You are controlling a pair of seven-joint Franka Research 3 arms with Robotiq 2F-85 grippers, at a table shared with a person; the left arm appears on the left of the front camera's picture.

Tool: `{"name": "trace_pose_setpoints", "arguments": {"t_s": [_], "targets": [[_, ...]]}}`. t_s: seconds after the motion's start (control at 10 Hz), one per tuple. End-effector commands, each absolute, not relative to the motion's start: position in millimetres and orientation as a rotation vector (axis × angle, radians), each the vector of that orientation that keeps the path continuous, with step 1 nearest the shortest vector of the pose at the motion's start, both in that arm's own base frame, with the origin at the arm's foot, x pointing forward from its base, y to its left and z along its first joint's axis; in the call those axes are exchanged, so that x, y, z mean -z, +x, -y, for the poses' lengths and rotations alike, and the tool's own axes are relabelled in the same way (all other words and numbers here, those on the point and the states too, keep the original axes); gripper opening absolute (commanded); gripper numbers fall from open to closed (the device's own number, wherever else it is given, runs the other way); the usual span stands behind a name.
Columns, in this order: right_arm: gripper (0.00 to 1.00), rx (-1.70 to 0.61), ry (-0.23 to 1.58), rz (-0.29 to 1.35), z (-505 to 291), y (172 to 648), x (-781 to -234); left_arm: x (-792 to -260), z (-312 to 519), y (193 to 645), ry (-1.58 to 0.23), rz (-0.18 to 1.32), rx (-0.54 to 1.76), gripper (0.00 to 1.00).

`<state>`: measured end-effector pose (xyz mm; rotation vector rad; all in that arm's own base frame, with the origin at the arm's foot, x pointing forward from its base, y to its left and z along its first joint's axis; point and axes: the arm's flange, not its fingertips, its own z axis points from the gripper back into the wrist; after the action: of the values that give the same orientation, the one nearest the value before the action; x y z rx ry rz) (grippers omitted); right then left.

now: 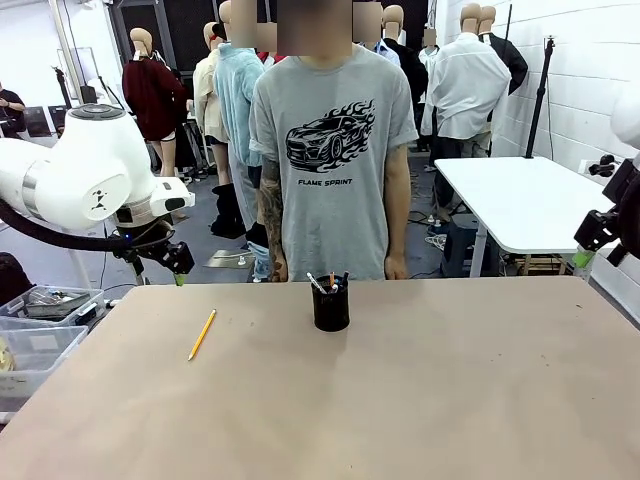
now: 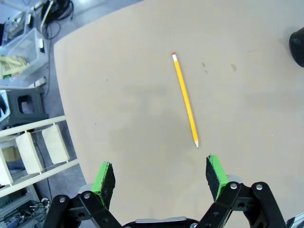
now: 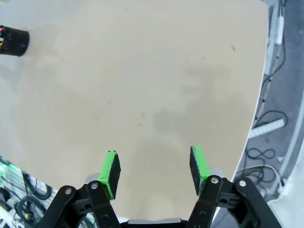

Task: Place the pens into the pen holder.
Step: Pick up a writing instrument from the table and place it into the Pen holder.

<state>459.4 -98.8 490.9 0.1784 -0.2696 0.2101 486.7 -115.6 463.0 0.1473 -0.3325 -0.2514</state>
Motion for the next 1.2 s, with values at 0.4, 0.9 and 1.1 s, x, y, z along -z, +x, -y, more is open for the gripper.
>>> {"name": "trace_pose_setpoints", "arguments": {"t_s": [0.4, 0.9, 1.1], "targets": [[0.74, -0.209, 0.175, 0.270, 97.7, 456.6, -489.2, -403.7, 130.1, 571.4, -0.067, 0.148, 0.286, 1.00], [0.74, -0.209, 0.175, 0.270, 97.7, 456.6, -489.2, -332.7, 136.1, 605.0, -0.011, 0.073, 0.286, 1.00], [0.74, -0.209, 0.175, 0.270, 97.7, 456.6, -489.2, -313.9, 133.7, 605.6, 0.024, 0.060, 0.282, 1.00]]}}
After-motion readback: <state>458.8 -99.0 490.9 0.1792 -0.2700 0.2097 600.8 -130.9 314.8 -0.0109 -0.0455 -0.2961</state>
